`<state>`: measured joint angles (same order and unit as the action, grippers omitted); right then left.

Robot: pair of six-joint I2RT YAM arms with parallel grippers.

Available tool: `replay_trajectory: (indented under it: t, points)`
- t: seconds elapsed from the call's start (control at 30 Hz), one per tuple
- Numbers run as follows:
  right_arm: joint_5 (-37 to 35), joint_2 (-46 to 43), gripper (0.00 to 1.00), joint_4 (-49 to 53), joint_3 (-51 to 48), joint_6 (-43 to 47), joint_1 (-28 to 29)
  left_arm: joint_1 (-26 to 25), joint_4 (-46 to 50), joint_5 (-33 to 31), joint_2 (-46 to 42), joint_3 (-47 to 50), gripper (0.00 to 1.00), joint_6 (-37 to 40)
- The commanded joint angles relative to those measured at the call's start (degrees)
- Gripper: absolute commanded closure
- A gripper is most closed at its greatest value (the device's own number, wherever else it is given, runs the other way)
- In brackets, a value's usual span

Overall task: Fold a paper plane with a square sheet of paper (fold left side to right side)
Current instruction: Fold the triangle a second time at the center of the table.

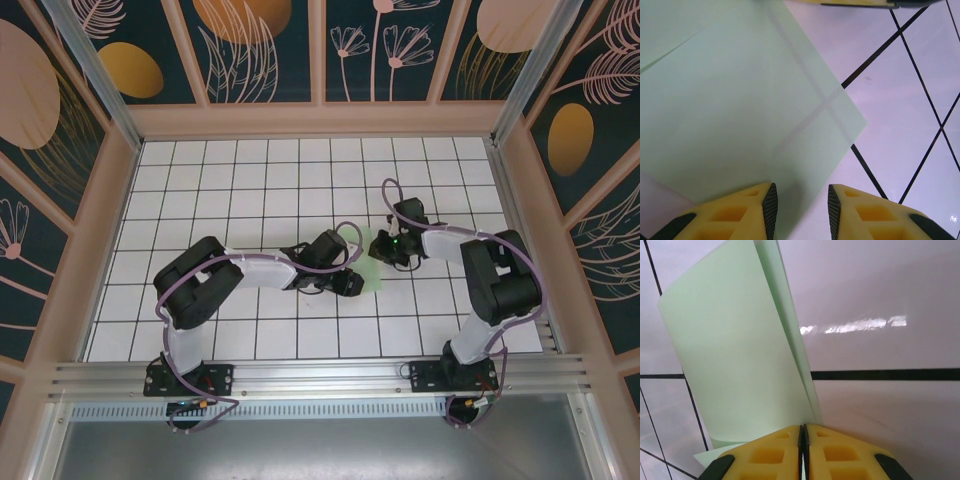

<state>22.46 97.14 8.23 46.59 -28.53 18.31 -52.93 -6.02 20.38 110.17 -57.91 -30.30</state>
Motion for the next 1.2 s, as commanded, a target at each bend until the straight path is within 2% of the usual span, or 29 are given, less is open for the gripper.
replay_trajectory:
  t: [0.0, 0.27, 0.43, 0.6, 0.73, 1.03, 1.17]
  points:
    - [-4.4, 2.2, 0.86, 1.0, 1.9, 2.1, -1.4, -0.7, 5.8, -0.3, 2.5, 1.8, 0.64, -0.4]
    - [-5.8, -2.0, 0.85, 3.4, 2.5, 3.5, -2.7, -0.7, 5.3, -0.1, 2.2, 1.8, 0.64, -0.5]
    - [-0.4, -7.5, 0.83, 3.7, -0.3, 2.5, -1.8, -0.7, 5.1, -0.2, 1.9, 1.8, 0.64, -0.5]
    - [3.9, -10.0, 0.84, 0.3, -5.2, -2.3, 1.4, -0.7, 5.1, -0.3, 1.7, 1.8, 0.64, -0.5]
    - [4.2, -9.2, 0.84, -1.1, -5.7, -3.3, 3.5, -0.7, 5.2, -0.2, 1.6, 1.6, 0.64, -0.5]
    - [5.3, -2.9, 0.84, -3.4, -2.6, -2.8, 4.2, -0.7, 5.5, 0.4, 1.0, 1.8, 0.64, 0.5]
    - [3.7, -0.8, 0.84, -2.1, -1.2, -2.5, 4.3, -0.8, 6.1, 0.8, 0.8, 1.8, 0.64, 1.5]
